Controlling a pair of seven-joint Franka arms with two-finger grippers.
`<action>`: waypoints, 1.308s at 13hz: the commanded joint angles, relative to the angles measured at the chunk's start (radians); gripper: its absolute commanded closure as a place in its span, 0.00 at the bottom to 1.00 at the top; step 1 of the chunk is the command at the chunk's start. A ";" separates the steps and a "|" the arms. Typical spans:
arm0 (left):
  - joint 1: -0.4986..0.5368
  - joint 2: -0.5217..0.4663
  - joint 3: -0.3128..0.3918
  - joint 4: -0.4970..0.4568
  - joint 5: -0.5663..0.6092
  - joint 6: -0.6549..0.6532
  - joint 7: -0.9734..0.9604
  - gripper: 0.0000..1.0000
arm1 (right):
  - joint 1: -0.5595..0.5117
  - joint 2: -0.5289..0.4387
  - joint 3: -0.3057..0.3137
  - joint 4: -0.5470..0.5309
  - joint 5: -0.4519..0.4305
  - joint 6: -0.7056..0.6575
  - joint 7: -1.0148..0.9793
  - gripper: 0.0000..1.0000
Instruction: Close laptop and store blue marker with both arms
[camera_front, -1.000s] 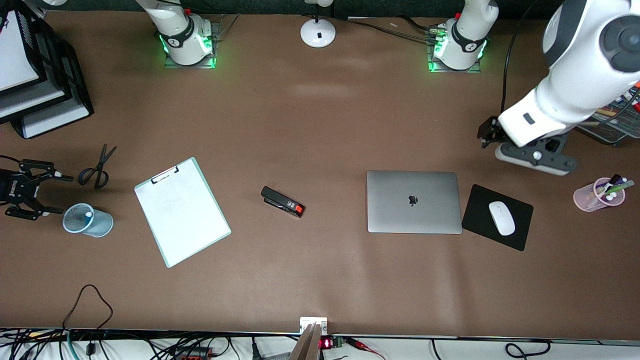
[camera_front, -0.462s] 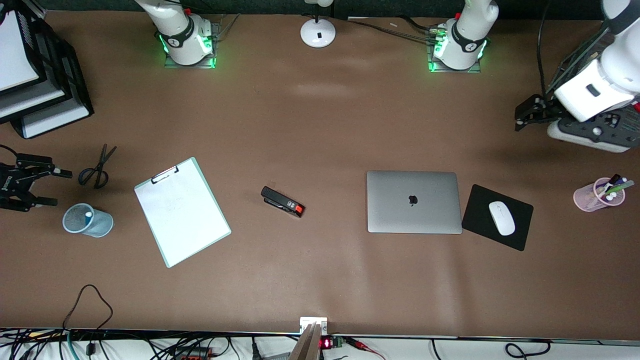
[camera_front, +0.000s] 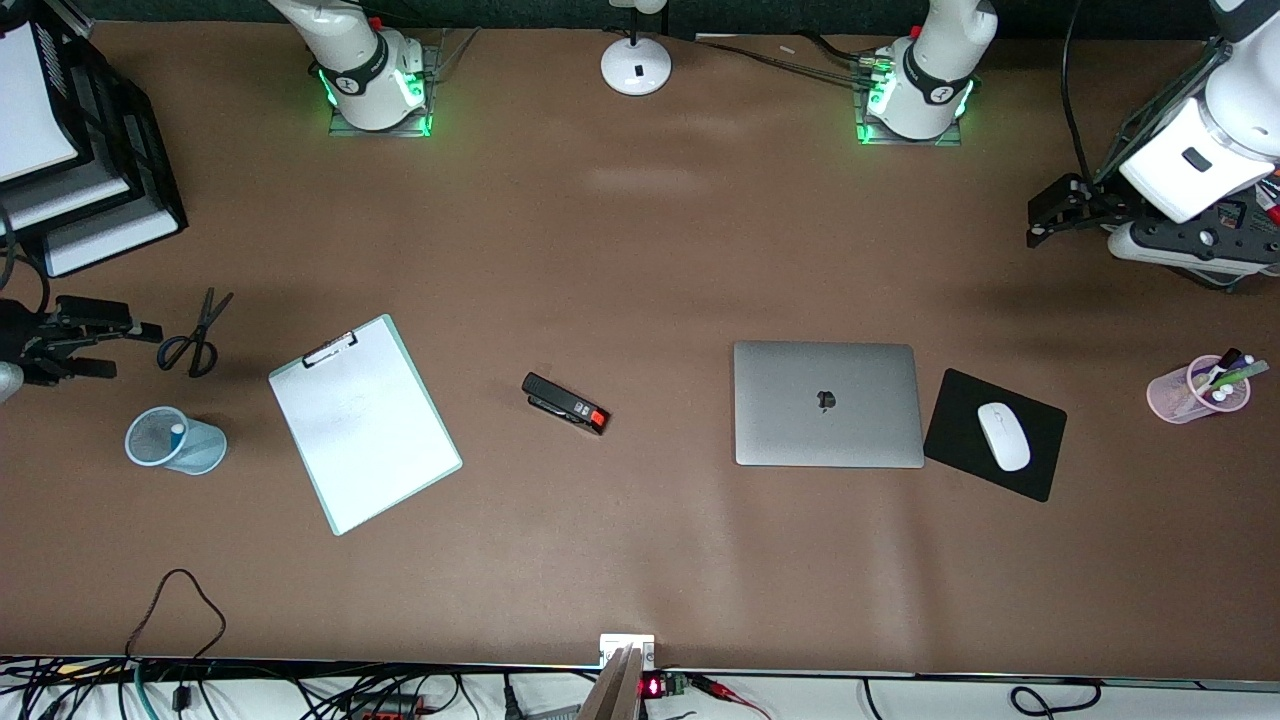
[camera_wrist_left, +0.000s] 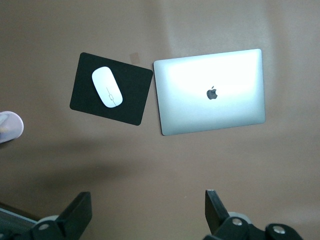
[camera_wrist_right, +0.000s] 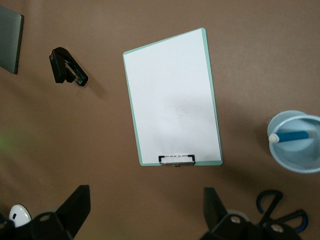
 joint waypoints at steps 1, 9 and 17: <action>0.009 0.011 0.012 -0.014 -0.007 0.019 -0.007 0.00 | 0.030 -0.067 0.000 -0.026 -0.064 -0.034 0.130 0.00; -0.020 -0.007 0.027 -0.014 0.047 0.058 -0.004 0.00 | 0.146 -0.200 0.001 -0.111 -0.269 -0.016 0.479 0.00; -0.049 -0.001 0.072 -0.005 0.048 0.049 -0.014 0.00 | 0.174 -0.509 0.010 -0.494 -0.337 0.212 0.614 0.00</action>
